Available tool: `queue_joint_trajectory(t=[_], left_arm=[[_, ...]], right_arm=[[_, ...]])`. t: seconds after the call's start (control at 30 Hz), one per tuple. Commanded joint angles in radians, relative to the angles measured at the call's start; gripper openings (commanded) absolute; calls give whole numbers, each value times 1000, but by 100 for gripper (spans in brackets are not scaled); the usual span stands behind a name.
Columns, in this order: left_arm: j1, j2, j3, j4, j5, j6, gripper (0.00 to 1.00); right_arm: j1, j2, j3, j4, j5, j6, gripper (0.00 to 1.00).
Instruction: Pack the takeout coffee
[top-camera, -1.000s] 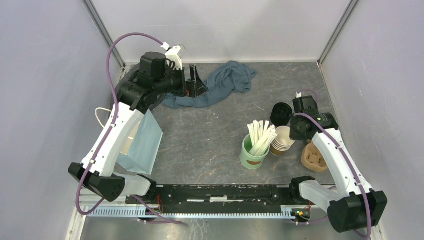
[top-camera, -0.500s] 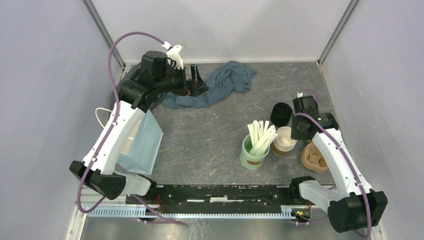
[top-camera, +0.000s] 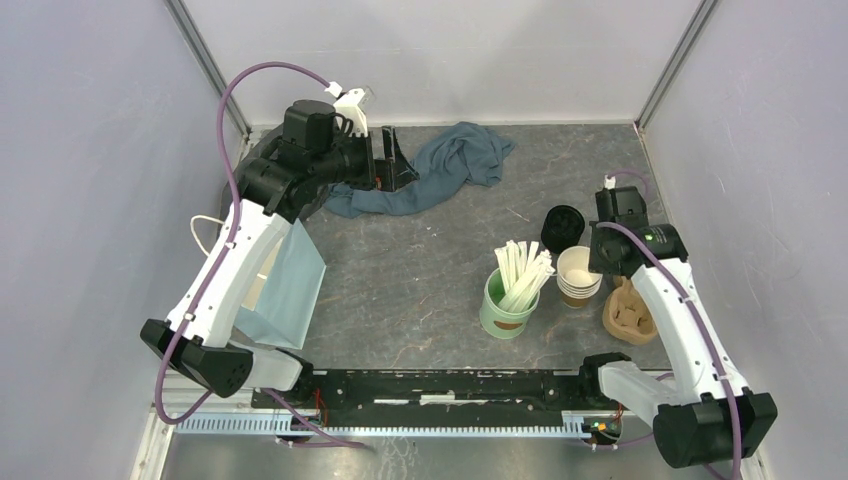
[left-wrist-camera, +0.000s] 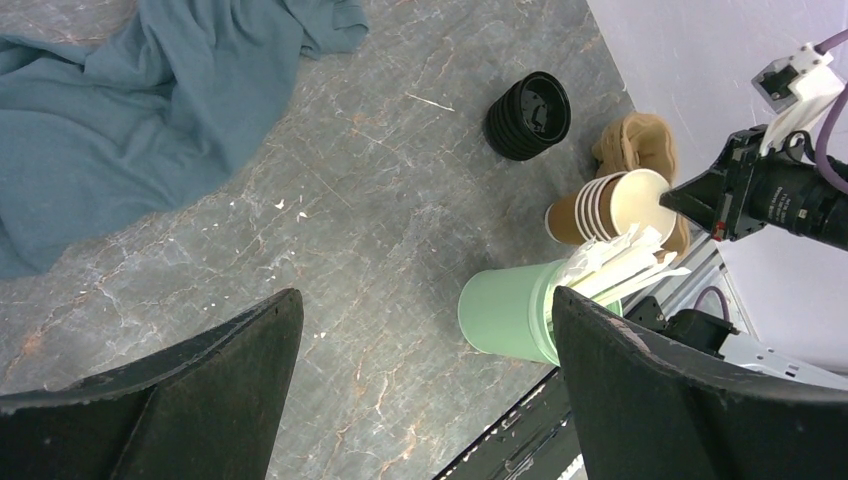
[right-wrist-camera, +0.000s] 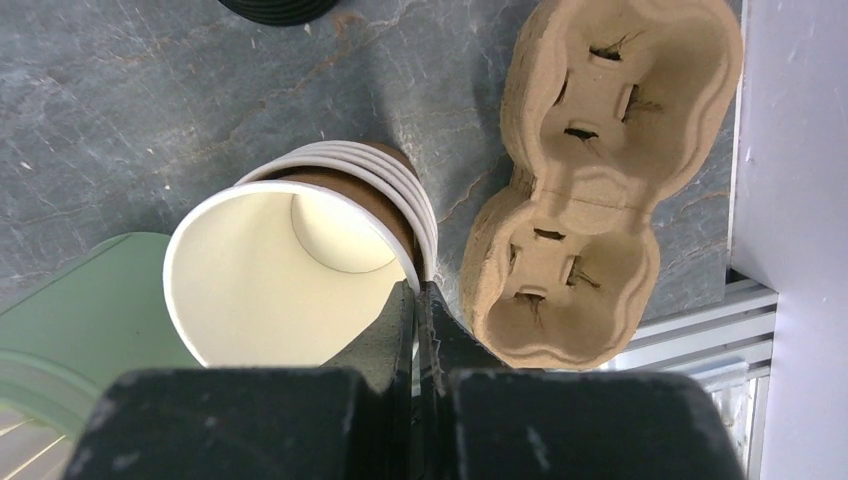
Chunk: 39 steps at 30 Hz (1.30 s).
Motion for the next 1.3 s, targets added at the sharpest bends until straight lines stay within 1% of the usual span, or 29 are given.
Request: queue_joint_trajectory(t=[0.0,0.17,0.3,0.43,0.53,0.63,0.77,0.83,0.93,1.07,1.17,1.27], left_arm=[[-3,6,31,17,26,33,100],[-3,8,27,19,31,30,100],[-3,8,23,19,34,28,100],[-5,9,15,23,41,22,100],[-5,11,10,25,47,20,100],[-5,11,-1,25,54,18,100],[-5,8,-26,19,68,15,100],[-9,7,-57,18,103,-6,100],[-81,6,-127,38,117,-39,100],[-243,17,-286,68,53,-123,100],[-327,47,-390,97,2,-213,98],[-367,59,-512,202,-22,-321,95]], right_arm=[[-4,-22,69,-11,17,13,0],[-4,-31,70,-11,4,40,0],[-4,-40,111,-37,8,46,0],[-4,-32,191,-98,7,51,0],[-4,-28,290,-167,4,51,0],[-4,-48,365,-173,-18,29,0],[-3,-59,421,-169,-64,12,0],[-4,-65,455,-161,-69,-15,0],[-4,-72,518,-158,-71,-48,0],[-4,-85,601,-169,-121,-65,0],[-4,-139,593,-151,-168,-67,0],[-4,-161,592,-156,-198,-84,0]])
